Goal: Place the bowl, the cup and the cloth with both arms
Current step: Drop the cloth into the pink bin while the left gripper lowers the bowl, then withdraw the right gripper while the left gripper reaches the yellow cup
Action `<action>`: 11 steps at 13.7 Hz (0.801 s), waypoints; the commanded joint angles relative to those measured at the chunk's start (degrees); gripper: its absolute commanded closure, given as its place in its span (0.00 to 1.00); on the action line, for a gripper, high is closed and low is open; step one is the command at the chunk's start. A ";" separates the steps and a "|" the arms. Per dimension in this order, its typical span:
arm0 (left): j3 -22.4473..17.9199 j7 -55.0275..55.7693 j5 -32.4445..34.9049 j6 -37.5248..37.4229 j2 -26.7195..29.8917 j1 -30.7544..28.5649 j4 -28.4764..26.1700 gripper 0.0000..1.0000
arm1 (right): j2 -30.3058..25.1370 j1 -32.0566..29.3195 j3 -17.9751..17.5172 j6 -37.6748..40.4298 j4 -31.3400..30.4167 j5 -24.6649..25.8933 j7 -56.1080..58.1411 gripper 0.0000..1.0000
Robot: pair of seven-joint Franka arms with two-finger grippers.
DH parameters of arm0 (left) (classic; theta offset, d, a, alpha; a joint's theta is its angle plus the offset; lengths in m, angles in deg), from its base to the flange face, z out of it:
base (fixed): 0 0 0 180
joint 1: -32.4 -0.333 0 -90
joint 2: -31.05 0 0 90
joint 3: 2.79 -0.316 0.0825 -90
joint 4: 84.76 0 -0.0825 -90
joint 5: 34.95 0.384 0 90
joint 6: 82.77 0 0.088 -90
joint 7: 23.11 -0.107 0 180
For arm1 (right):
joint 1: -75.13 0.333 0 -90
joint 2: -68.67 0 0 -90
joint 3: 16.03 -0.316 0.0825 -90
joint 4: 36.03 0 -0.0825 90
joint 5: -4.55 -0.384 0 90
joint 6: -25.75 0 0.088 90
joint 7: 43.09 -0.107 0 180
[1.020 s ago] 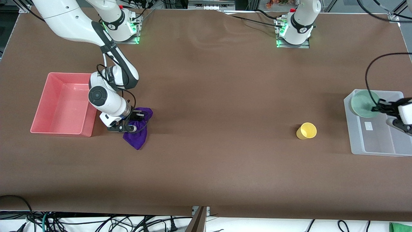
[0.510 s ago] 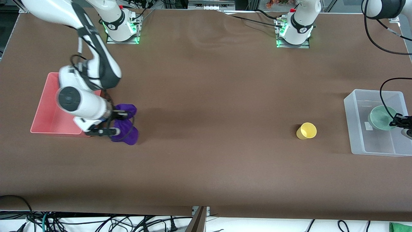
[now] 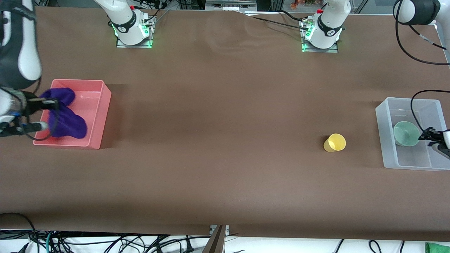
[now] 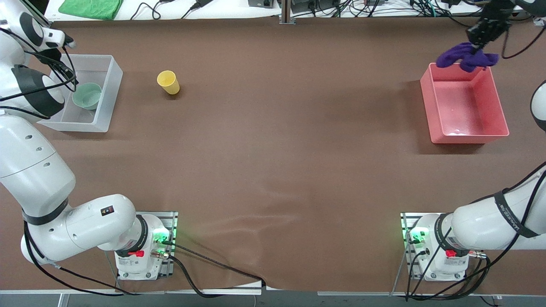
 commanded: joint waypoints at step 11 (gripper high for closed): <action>17.31 48.03 -6.55 2.24 11.45 9.98 -13.78 0.00 | -2.81 0.43 8.51 -21.60 -26.40 1.08 0.16 1.00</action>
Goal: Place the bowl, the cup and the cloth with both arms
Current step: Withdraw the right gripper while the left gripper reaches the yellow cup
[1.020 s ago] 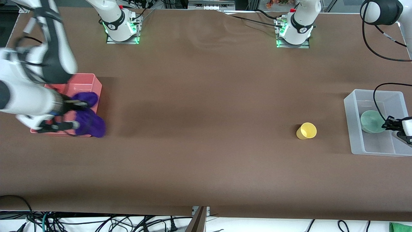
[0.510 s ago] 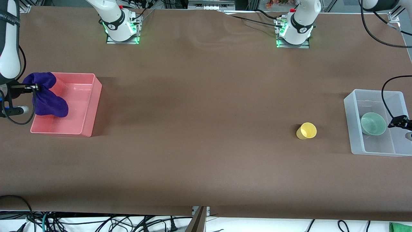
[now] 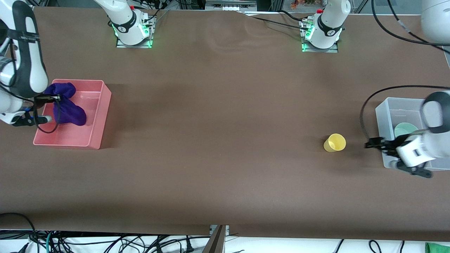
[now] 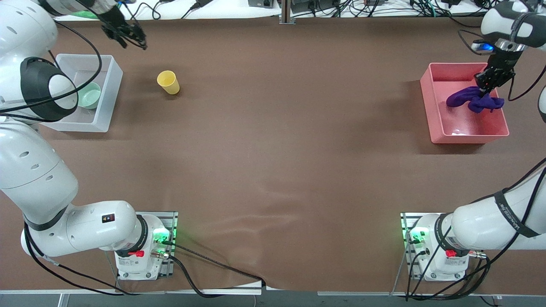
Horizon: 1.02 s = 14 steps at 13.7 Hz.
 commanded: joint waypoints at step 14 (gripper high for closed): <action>2.79 -1.83 -1.19 20.97 2.93 -2.65 -22.96 0.01 | -6.18 0.68 -15.42 16.55 24.13 -4.31 -3.42 0.00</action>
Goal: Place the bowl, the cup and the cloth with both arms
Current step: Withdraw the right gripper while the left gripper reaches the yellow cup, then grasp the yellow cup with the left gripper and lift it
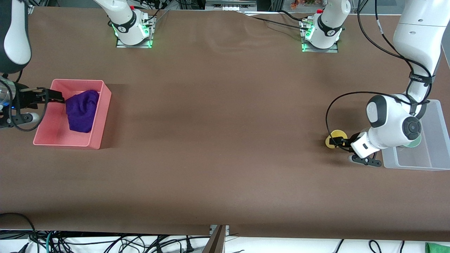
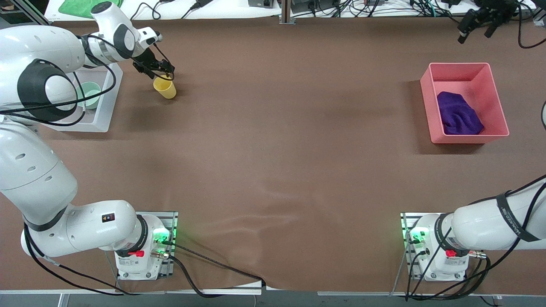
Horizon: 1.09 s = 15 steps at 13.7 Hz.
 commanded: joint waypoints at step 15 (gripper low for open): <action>4.12 -14.09 -9.59 -9.08 2.75 -9.60 -1.89 0.09 | -2.67 -1.61 -2.83 3.13 7.08 -0.69 -10.45 0.00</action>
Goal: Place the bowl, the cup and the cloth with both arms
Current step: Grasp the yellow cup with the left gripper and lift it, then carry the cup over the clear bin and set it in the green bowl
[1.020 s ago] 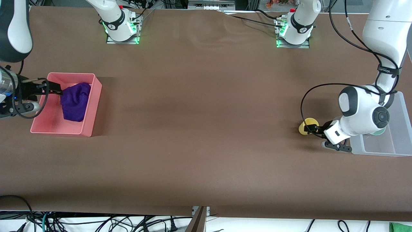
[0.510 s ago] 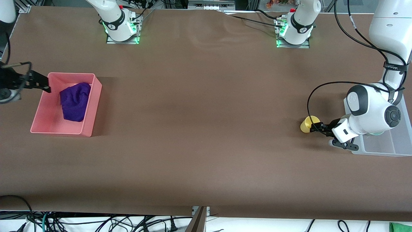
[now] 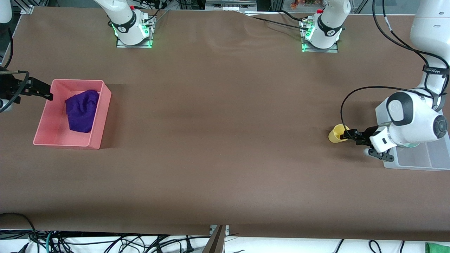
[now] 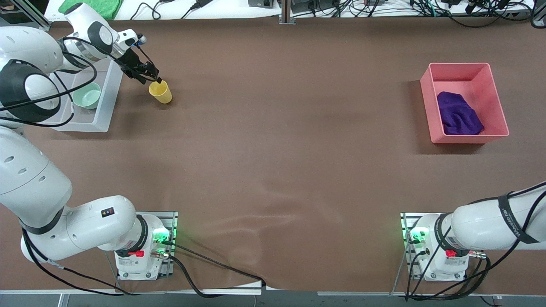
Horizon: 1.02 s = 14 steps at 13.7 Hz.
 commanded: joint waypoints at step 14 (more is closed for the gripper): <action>-2.45 -1.36 -0.21 -27.48 -1.05 -5.50 20.01 1.00 | 0.44 0.29 -0.60 0.51 0.22 -0.59 -1.65 0.00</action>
